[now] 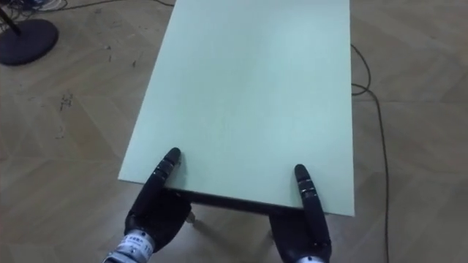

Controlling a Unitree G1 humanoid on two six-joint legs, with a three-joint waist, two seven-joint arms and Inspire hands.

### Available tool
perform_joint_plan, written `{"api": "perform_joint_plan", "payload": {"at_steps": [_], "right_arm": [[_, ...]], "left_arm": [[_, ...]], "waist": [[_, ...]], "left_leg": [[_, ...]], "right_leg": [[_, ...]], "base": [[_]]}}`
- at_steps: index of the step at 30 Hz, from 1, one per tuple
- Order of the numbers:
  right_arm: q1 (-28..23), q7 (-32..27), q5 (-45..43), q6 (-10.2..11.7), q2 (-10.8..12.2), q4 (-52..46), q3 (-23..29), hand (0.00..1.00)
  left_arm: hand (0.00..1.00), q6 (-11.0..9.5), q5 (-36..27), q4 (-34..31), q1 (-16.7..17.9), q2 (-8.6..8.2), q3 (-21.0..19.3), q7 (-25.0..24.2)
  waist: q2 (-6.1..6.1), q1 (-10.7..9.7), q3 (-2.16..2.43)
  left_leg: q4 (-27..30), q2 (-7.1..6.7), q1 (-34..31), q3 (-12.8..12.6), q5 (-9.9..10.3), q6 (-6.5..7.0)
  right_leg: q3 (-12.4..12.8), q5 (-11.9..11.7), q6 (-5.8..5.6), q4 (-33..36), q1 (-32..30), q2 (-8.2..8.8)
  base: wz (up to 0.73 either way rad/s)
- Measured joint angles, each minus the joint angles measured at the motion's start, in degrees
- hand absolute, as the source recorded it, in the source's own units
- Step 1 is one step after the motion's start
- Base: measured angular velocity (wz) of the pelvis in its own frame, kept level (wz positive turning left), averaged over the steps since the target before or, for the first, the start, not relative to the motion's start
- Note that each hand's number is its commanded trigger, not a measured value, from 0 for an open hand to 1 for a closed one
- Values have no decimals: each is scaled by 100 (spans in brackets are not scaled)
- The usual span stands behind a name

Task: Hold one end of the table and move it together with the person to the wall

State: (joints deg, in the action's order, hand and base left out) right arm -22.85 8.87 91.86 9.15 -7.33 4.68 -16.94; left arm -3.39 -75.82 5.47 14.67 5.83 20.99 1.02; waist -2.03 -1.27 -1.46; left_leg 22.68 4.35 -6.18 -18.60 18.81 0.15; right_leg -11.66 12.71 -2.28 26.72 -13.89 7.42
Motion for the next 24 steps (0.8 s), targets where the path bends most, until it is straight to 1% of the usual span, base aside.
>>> {"api": "perform_joint_plan", "payload": {"at_steps": [2,3,4,5,6,9,11,12,14,15,17,18,19,20,21,22,23,24], "right_arm": [[-1,0,-6,-4,-2,0,-28,100],[-4,0,-6,-27,-4,0,-48,100],[-34,0,-5,-48,-6,0,-49,100],[-45,0,-6,-48,-5,0,-62,100],[-46,0,-6,-48,-7,0,-64,100],[-64,0,-6,-39,-16,0,-103,100],[-63,0,-7,-3,-17,1,-140,100],[-62,1,-7,8,-17,1,-143,100],[-52,21,-14,10,-18,0,-141,100],[-24,32,-39,3,-27,0,-149,100],[45,32,-116,3,-32,-1,-148,100],[62,32,-130,5,-36,0,-147,100],[81,32,-149,6,-44,0,-150,100],[93,32,-201,-9,-43,7,-157,100],[138,30,-230,-46,-12,23,-178,100],[267,36,-279,-72,19,23,-297,100],[303,70,-287,-40,-34,11,-329,100],[319,104,-284,46,-71,26,-341,100]], "left_arm": [[100,0,1,-35,66,18,-18,-8],[100,0,4,-105,152,21,-52,-11],[100,0,10,-113,193,27,-55,-14],[100,0,12,-123,220,26,-59,-13],[100,0,12,-128,232,27,-59,-13],[100,0,16,-144,265,54,-59,-13],[100,0,15,-144,276,72,-62,-17],[100,0,15,-145,280,71,-63,-27],[100,0,14,-145,296,71,-75,-77],[100,0,9,-145,321,68,-104,-132],[100,1,1,-162,328,62,-136,-158],[100,1,1,-169,328,62,-141,-162],[100,2,1,-169,328,61,-150,-169],[100,-3,-2,-164,360,54,-172,-199],[100,-42,-11,-175,407,56,-220,-259],[100,-114,-43,-295,539,71,-355,-402],[100,-110,-48,-267,544,37,-392,-454],[100,-24,-25,-238,527,-42,-385,-401]], "waist": [[41,5,18],[90,6,26],[114,5,30],[122,4,30],[125,4,28],[132,14,27],[133,41,26],[133,58,26],[133,153,26],[131,204,25],[128,271,25],[127,272,24],[117,289,18],[-22,314,-50],[-51,317,-54],[22,321,-22],[-26,310,-55],[-120,209,-82]], "left_leg": [[-35,7,2,26,-11,2],[-89,1,36,66,-14,-1],[-143,6,82,140,-24,-7],[-186,20,122,213,-27,-13],[-218,22,149,237,-31,-17],[-375,1,255,443,-74,-19],[-439,1,301,630,-79,-28],[-453,1,302,678,-86,-39],[-524,2,319,821,-100,-63],[-543,3,321,941,-103,-69],[-544,1,289,1273,-116,-91],[-550,1,287,1342,-127,-106],[-576,-2,324,1600,-168,-111],[-672,95,464,2151,-185,-104],[-687,197,466,2386,-186,-106],[-617,211,279,2422,-181,-118],[-556,196,183,2309,-143,-180],[-354,258,-52,1804,-123,-299]], "right_leg": [[22,-56,-5,-111,13,-45],[29,-76,-6,-160,27,-68],[1,-117,-12,-298,127,-110],[-29,-165,-16,-446,235,-154],[-58,-185,-23,-524,290,-165],[-146,-243,-45,-799,504,-212],[-248,-250,-46,-935,638,-246],[-255,-250,-45,-936,640,-254],[-258,-250,-45,-943,637,-284],[-264,-250,-44,-985,659,-310],[-276,-253,-39,-1016,713,-350],[-275,-254,-37,-1003,725,-355],[-277,-237,26,-839,698,-363],[-227,-62,328,-444,430,-495],[-60,-61,466,-677,339,-725],[66,-633,629,-1578,167,-976],[-41,-984,599,-1636,122,-966],[37,-1034,597,-1642,155,-879]], "base": [[-13],[-9],[0],[6],[11],[15],[22],[19],[6],[8],[24],[36],[24],[13],[0],[13],[62],[112]]}}
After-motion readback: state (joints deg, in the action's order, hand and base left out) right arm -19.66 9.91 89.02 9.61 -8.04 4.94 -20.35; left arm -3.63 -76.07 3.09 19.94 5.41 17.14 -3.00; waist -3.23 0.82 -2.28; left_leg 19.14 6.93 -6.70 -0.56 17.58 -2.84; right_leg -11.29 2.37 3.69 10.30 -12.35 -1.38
